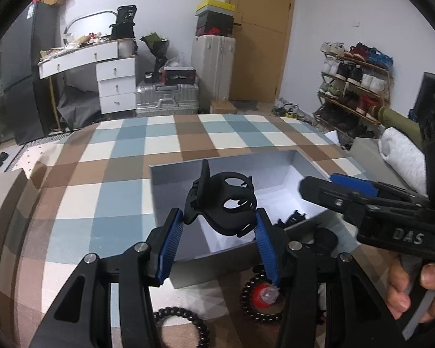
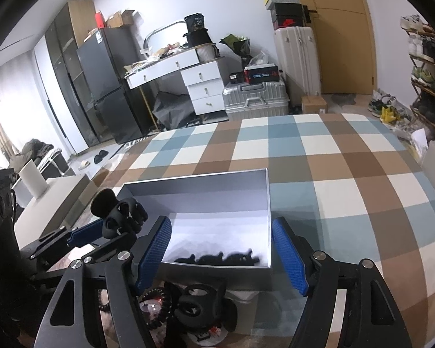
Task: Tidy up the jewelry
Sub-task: 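Lower both held items into the grey box and open both grippers, then move the right gripper back over the white round pin badge, then close the right gripper on the rim of the white pin badge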
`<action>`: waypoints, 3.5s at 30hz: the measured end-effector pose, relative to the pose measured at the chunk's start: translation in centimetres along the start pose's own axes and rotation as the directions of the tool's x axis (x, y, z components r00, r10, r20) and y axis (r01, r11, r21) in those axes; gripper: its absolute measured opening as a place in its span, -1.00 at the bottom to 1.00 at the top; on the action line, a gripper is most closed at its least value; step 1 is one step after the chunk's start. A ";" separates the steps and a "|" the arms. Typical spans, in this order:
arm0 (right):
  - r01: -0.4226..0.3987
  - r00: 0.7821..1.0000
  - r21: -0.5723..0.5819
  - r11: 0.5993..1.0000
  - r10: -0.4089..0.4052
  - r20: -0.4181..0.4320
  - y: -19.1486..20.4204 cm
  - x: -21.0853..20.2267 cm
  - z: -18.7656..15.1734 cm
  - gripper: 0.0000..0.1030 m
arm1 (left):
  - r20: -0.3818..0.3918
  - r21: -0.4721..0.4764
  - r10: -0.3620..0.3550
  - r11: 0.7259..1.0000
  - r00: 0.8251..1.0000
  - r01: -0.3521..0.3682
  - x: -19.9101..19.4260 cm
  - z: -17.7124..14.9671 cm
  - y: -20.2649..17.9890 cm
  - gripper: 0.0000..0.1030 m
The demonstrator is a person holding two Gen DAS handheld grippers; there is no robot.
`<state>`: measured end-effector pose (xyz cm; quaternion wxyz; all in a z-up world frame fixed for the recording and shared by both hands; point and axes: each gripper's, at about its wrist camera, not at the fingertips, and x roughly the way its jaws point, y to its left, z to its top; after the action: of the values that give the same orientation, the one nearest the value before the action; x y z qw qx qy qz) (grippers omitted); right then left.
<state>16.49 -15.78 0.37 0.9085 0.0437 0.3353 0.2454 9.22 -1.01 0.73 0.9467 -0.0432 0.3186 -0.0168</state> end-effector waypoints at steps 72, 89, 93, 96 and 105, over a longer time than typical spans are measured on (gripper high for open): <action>0.048 0.935 -0.278 0.959 -0.142 -0.326 0.4 -1.0 -8.3 1.00 | -0.116 -0.086 0.028 0.996 0.993 -0.038 -4.6 -5.7 3.4 0.98; 0.089 0.939 -0.280 0.956 -0.174 -0.297 0.1 -1.2 -8.0 0.90 | -0.121 -0.085 0.029 0.996 0.992 -0.040 -4.4 -5.5 3.4 0.98; 0.076 0.941 -0.284 0.956 -0.164 -0.297 0.3 -1.4 -8.0 0.79 | -0.123 -0.083 0.029 0.996 0.992 -0.040 -4.3 -5.5 3.4 0.98; 0.054 0.942 -0.280 0.959 -0.142 -0.305 0.4 -1.4 -8.1 0.68 | -0.123 -0.082 0.030 0.996 0.992 -0.041 -4.3 -5.5 3.4 0.98; -0.021 0.947 -0.334 0.942 -0.088 -0.310 1.8 -1.9 -8.4 -0.10 | -0.123 -0.081 0.029 0.996 0.992 -0.040 -4.3 -5.5 3.3 0.98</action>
<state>9.19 -15.80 -4.48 0.8403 -0.1568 0.4325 0.2867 2.50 2.11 -1.40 0.9232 -0.0759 0.3767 0.0102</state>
